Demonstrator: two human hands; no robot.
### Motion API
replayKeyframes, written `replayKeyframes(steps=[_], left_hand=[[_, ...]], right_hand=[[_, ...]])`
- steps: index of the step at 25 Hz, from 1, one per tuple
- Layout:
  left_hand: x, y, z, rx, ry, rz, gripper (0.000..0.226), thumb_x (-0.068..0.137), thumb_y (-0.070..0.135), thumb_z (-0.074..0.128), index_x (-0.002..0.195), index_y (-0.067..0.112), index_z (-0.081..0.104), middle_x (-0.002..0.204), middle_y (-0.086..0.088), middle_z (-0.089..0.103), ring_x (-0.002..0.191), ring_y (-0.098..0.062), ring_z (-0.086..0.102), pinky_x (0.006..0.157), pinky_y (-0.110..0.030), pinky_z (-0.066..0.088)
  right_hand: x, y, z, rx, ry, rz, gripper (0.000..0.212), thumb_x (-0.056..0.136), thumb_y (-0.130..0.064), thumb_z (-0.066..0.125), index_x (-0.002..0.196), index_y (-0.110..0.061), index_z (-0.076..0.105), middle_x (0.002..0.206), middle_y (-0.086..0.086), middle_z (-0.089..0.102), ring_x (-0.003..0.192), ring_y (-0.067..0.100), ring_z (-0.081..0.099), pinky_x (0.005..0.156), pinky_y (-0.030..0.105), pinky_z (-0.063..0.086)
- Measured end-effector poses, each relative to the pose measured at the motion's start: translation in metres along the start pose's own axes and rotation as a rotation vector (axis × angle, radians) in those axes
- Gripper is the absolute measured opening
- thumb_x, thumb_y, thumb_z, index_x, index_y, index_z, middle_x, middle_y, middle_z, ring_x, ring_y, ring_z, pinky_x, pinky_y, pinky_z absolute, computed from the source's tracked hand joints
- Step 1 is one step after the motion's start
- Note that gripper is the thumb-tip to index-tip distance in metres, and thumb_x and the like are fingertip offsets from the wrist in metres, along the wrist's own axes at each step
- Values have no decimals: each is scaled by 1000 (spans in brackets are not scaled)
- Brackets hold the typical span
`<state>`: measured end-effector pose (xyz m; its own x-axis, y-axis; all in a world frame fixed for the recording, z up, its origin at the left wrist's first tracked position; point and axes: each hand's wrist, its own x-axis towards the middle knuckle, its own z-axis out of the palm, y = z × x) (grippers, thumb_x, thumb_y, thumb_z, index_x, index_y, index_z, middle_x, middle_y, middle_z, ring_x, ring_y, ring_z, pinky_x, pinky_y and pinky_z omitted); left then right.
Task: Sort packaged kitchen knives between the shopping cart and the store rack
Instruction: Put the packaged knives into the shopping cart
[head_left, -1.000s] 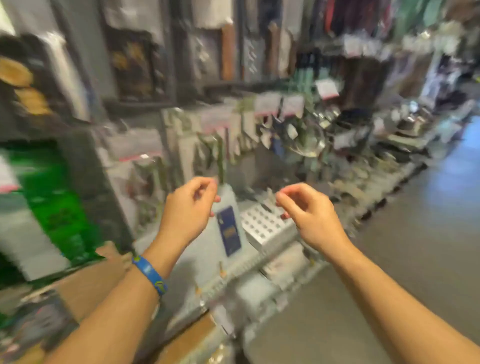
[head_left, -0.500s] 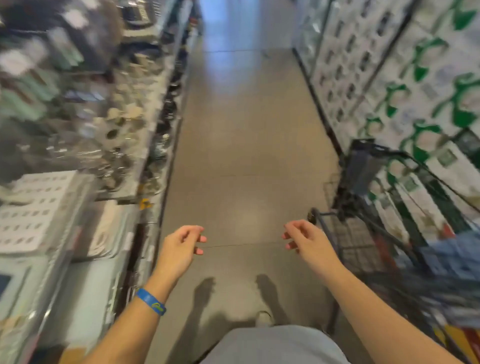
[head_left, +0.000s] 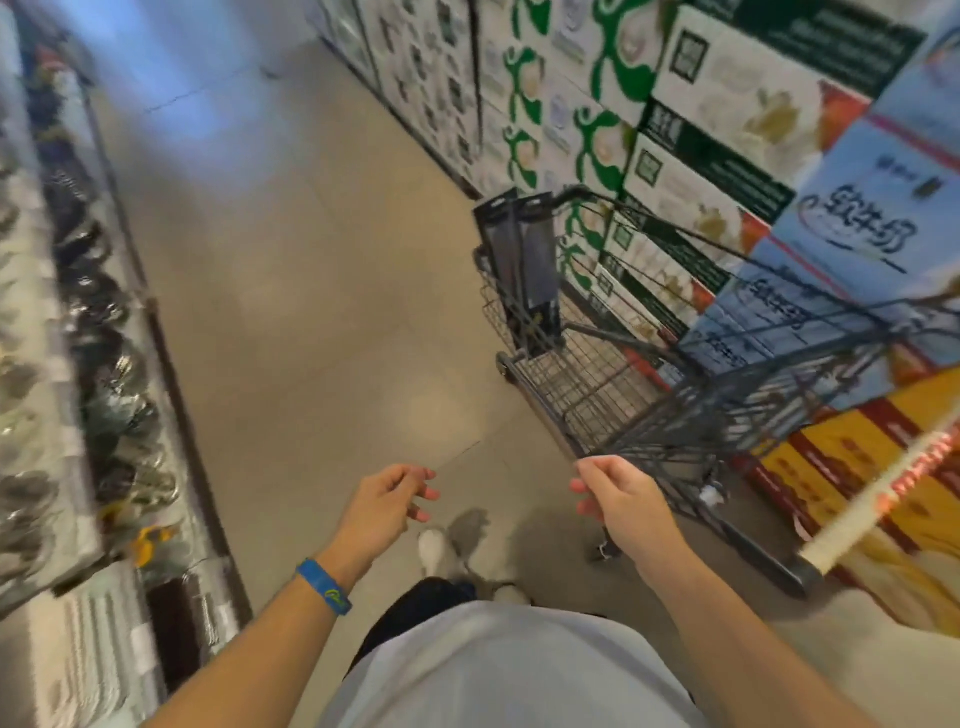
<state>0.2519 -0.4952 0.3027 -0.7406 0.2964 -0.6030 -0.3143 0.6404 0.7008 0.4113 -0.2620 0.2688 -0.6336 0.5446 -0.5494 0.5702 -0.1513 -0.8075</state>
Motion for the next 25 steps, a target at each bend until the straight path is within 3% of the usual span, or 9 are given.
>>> replayKeyframes(steps=[5, 13, 19, 21, 23, 25], left_hand=[[65, 29, 4, 54, -92, -35, 26, 103, 22, 45, 98, 19, 71, 86, 0, 75, 58, -11, 62, 51, -24, 39], [218, 117, -23, 7, -176, -14, 26, 103, 23, 46, 96, 18, 70, 83, 0, 74, 59, -11, 64, 52, -21, 43], [320, 181, -10, 68, -212, 30, 24, 103, 26, 47, 97, 16, 68, 98, -8, 73, 64, -7, 65, 58, -18, 53], [348, 199, 11, -41, -262, -69, 23, 104, 25, 46, 111, 11, 63, 115, -11, 68, 75, -13, 68, 71, -23, 58], [376, 225, 34, -149, -347, -193, 37, 105, 33, 43, 135, 12, 48, 119, -4, 62, 85, -20, 71, 87, -34, 59], [401, 243, 56, -325, -332, -360, 46, 105, 32, 46, 146, 12, 37, 114, -3, 59, 79, -21, 72, 79, -34, 61]], right_hand=[[39, -10, -4, 62, 92, 78, 15, 103, -38, 58, 100, -29, 70, 89, -9, 78, 71, 10, 74, 66, 27, 47], [163, -87, -3, 22, 188, 174, 15, 102, -36, 60, 101, -27, 72, 88, -5, 78, 71, 13, 73, 75, 37, 57], [254, -146, 2, -26, 188, 213, 15, 101, -38, 60, 107, -29, 70, 89, -11, 78, 83, 13, 75, 79, 36, 59], [277, -154, 0, -46, 181, 283, 13, 101, -38, 60, 106, -28, 69, 90, -9, 77, 85, 15, 74, 85, 38, 59], [303, -160, -6, -93, 168, 347, 11, 101, -36, 62, 105, -27, 67, 94, -9, 75, 86, 14, 72, 89, 39, 57], [336, -161, -15, -181, 119, 327, 14, 99, -39, 64, 107, -28, 66, 100, -10, 73, 87, 10, 69, 81, 34, 54]])
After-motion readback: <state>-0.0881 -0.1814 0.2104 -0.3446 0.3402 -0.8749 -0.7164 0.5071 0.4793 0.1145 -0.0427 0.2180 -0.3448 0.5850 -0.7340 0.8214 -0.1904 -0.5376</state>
